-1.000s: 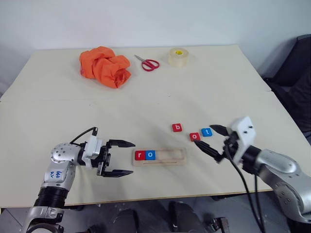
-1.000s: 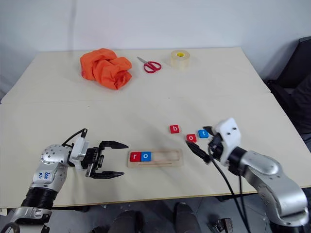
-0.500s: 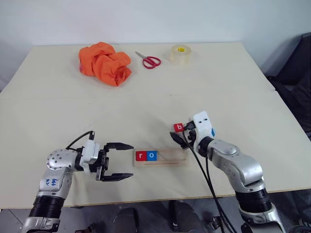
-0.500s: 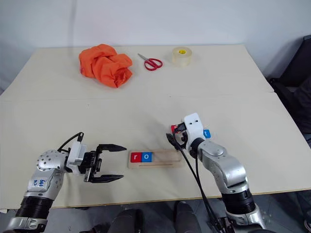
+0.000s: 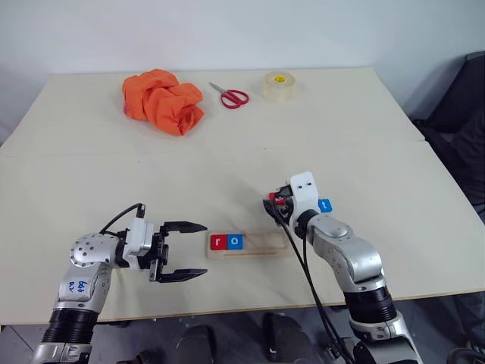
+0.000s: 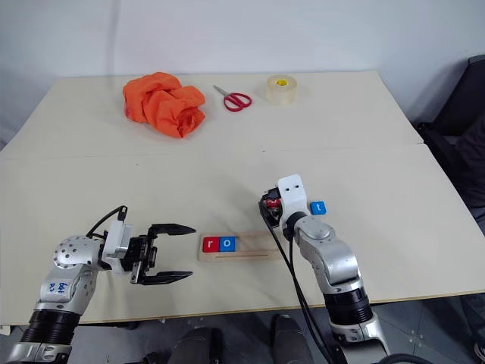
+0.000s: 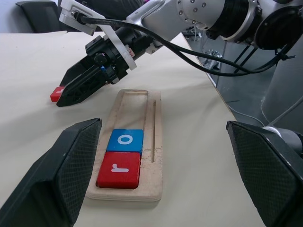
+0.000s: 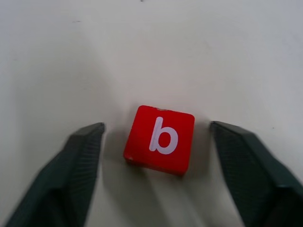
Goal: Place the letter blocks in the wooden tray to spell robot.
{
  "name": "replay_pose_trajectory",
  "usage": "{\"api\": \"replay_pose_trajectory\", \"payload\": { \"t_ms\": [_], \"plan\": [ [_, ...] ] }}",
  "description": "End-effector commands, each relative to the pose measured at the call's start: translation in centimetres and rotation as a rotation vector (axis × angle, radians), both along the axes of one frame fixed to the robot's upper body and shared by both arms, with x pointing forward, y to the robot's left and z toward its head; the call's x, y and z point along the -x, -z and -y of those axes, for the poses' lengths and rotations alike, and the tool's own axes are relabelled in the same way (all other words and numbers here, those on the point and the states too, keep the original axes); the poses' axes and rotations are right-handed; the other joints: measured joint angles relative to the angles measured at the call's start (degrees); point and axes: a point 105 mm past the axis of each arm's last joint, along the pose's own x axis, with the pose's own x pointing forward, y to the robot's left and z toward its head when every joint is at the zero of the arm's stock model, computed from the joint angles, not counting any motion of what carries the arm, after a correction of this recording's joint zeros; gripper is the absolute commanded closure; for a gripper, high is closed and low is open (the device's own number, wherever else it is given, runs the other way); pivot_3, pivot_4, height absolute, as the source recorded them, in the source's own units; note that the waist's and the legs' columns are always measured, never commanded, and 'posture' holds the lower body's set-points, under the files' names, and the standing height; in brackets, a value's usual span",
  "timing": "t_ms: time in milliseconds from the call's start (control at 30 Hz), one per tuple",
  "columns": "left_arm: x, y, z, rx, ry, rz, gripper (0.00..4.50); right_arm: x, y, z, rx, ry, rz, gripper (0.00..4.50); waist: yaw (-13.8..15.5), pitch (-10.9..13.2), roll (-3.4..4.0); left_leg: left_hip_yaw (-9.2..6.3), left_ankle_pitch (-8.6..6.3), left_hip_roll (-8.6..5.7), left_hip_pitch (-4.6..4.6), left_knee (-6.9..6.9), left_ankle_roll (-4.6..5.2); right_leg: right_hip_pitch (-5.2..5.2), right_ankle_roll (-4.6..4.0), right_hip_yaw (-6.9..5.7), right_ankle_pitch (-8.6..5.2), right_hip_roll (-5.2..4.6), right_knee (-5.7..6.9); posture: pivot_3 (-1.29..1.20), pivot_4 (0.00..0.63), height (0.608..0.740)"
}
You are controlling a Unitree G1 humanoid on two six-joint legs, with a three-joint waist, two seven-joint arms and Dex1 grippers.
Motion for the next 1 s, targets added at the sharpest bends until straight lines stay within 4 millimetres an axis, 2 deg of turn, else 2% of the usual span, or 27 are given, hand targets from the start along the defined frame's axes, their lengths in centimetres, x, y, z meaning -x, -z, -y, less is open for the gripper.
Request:
{"api": "replay_pose_trajectory", "payload": {
  "t_ms": [33, 100, 133, 200, 333, 467, 567, 767, 1000],
  "plan": [
    [-0.1, -0.8, 0.0, 0.019, 0.005, 0.037, 0.00, 0.6, 0.3, -0.9, 0.004, -0.018, -0.008, 2.33, -0.04, 0.00, 0.00, 0.00, 0.00, 0.00, 0.00, 0.00, 0.00, 0.00, 0.00, 0.00, 0.00, 0.00, 0.00, 0.00, 0.150, 0.740],
    [-0.1, -0.7, 0.0, 0.021, 0.010, 0.035, 0.00, 0.5, -0.1, -0.6, 0.004, -0.001, 0.013, 2.91, -0.09, 0.00, 0.00, 0.00, 0.00, 0.00, 0.00, 0.00, 0.00, 0.00, -0.01, 0.00, 0.00, 0.00, 0.00, 0.00, 0.150, 0.740],
    [0.0, -0.7, 0.0, 0.022, 0.016, 0.031, 0.00, 0.3, -0.6, -0.3, -0.005, 0.013, 0.033, 3.03, -0.12, 0.00, 0.00, 0.00, 0.00, 0.00, 0.00, 0.00, 0.00, 0.00, -0.01, 0.00, 0.00, 0.00, 0.00, 0.00, 0.150, 0.740],
    [0.1, -0.6, 0.0, 0.022, 0.024, 0.026, 0.00, 0.1, -1.8, 0.2, -0.028, 0.028, 0.069, 3.02, -0.15, 0.00, 0.00, 0.00, 0.00, 0.00, 0.00, 0.00, 0.00, 0.00, -0.01, 0.00, 0.00, 0.00, 0.01, 0.00, 0.150, 0.740],
    [0.0, 0.1, -0.7, -0.005, 0.030, 0.013, 0.00, 1.6, -5.3, 2.1, -0.071, 0.076, 0.136, 3.02, 0.15, 0.03, 0.04, 0.00, 0.00, 0.00, -0.09, 0.00, 0.00, -0.10, -0.01, 0.00, 0.00, 0.00, 0.00, 0.00, 0.150, 0.740],
    [-0.2, 0.3, -1.0, -0.012, 0.034, 0.008, 0.00, 3.7, -6.2, 4.3, -0.041, 0.138, 0.132, 3.02, 0.30, 0.01, 0.01, -0.01, -0.01, 0.01, -0.11, -0.01, 0.01, -0.09, -0.02, -0.02, -0.01, 0.00, -0.05, 0.00, 0.150, 0.740],
    [-0.6, 0.3, -0.8, -0.005, 0.039, 0.010, 0.00, 5.8, -5.9, 6.0, -0.013, 0.177, 0.100, 3.02, 0.46, 0.01, 0.01, -0.03, -0.02, 0.00, -0.14, -0.02, 0.01, -0.09, -0.03, -0.04, -0.02, -0.02, -0.09, 0.00, 0.150, 0.740],
    [-1.0, 0.5, -0.3, 0.004, 0.065, 0.008, 0.00, 9.5, -3.2, 8.3, 0.038, 0.215, -0.040, 3.02, 0.25, 0.01, 0.01, -0.03, -0.02, -0.02, -0.11, -0.03, 0.03, -0.04, -0.03, -0.03, -0.02, -0.02, -0.13, 0.00, 0.150, 0.740],
    [-1.3, 0.3, -0.3, 0.000, 0.073, 0.018, 0.00, 12.0, 0.0, 8.6, 0.016, 0.276, -0.160, 3.02, 0.28, 0.00, -0.01, -0.14, -0.02, 0.02, -0.04, -0.05, 0.04, -0.02, -0.09, -0.07, -0.06, 0.07, -0.06, 0.00, 0.150, 0.740]
  ]
}}
